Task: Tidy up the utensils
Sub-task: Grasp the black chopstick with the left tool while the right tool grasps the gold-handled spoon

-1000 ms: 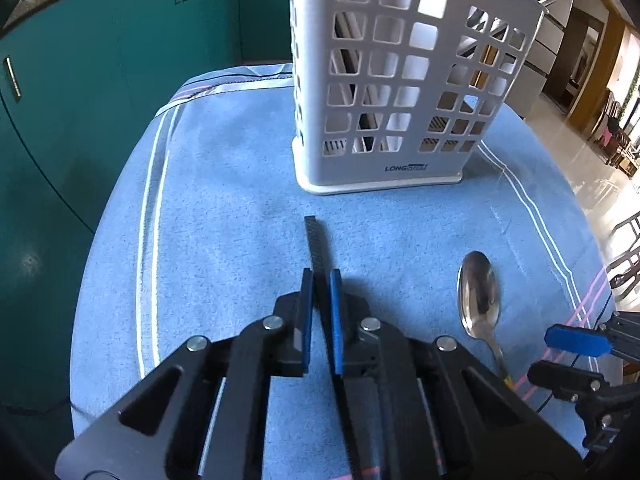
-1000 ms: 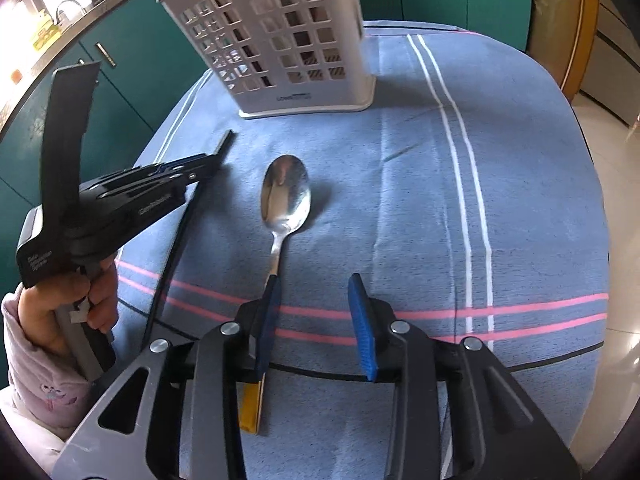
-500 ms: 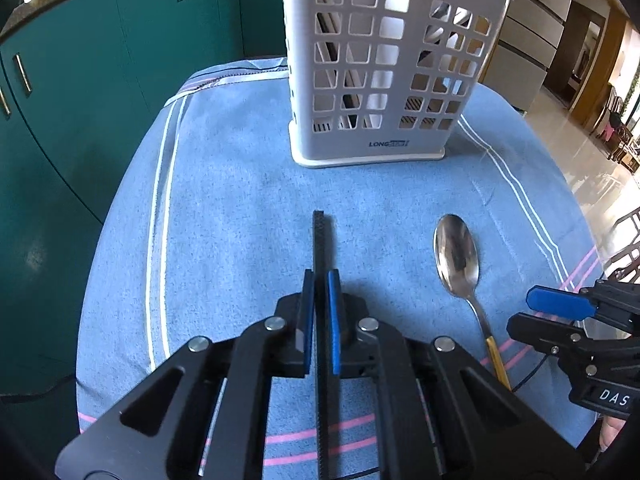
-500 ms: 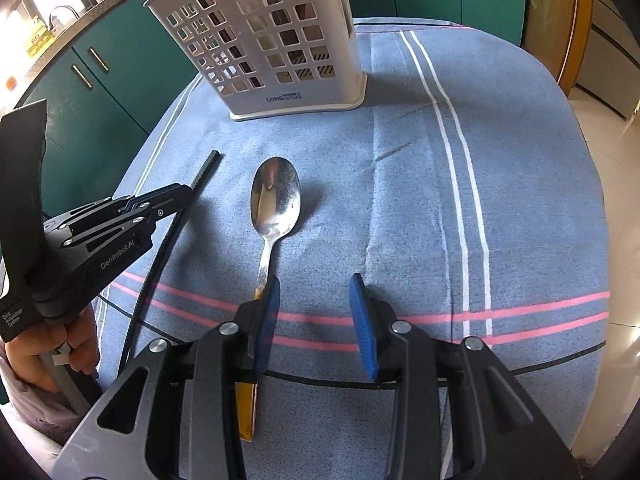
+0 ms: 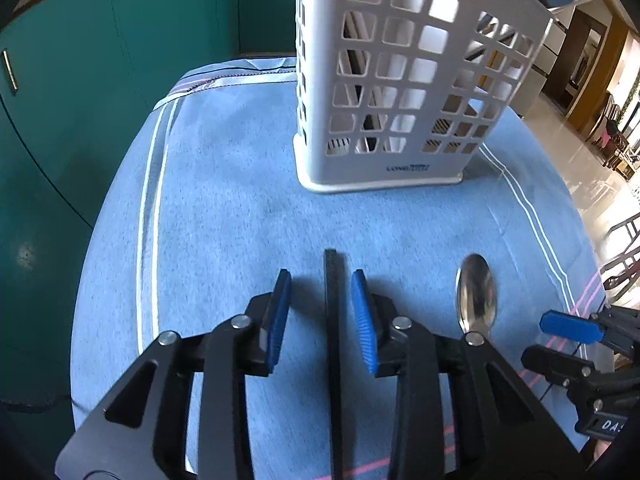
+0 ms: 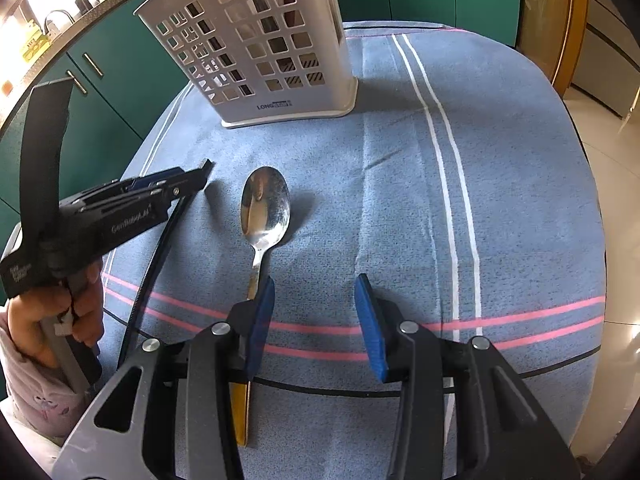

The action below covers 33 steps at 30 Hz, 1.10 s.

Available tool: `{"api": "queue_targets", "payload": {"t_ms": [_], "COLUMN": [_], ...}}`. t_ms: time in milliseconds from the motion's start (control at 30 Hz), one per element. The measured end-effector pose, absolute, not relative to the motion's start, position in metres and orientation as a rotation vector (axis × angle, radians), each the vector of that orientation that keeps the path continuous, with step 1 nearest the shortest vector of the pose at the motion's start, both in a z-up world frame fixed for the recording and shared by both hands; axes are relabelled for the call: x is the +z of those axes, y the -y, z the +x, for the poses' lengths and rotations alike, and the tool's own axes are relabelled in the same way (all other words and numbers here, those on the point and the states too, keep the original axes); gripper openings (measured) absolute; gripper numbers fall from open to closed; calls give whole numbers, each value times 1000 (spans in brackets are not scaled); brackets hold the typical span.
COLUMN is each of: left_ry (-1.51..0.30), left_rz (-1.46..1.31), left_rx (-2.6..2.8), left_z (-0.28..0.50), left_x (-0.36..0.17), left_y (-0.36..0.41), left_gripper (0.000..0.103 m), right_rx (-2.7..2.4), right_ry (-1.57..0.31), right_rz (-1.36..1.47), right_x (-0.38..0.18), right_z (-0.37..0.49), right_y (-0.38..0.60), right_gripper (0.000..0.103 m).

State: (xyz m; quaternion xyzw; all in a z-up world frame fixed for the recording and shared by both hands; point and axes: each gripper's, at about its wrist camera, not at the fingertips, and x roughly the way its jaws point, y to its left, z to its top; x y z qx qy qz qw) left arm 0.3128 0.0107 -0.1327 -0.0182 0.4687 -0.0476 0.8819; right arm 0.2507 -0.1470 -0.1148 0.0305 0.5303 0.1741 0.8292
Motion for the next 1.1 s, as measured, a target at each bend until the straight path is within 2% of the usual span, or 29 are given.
{"api": "queue_targets", "payload": {"t_ms": [233,467,633,667,767,800,900,1100], "left_ry": [-958,-953,-952,-952,-955,-957,-964,-939], "left_rz": [44,60,50,50,32,25,-19,-38], "left_rx": [-68,-63,-70,-72,-75,-74,-78,-77], "left_z": [313,313,318,319,319,320,319,314], "left_x": [-134,-134,-135,-135,-134,-134,-133,-124], "left_y": [2,1,-3,-3,-6,-8,-15,-18], "left_gripper": [32,39,34,30,13,9,8,7], "right_rx": [378,412,475,488,549,554,557,500], "right_ry": [-1094,-1046,-1083,-1088,-1116,-1112,-1093,-1071], "right_rz": [47,13,31,36,55,55,50,47], "right_x": [-109,-106,-114,-116,-121,-122,-117,-109], "right_z": [265,301,320,321,322,320,313,307], "right_y": [138,124,116,115,112,111,110,120], "right_gripper": [41,41,41,39,13,10,4,3]}}
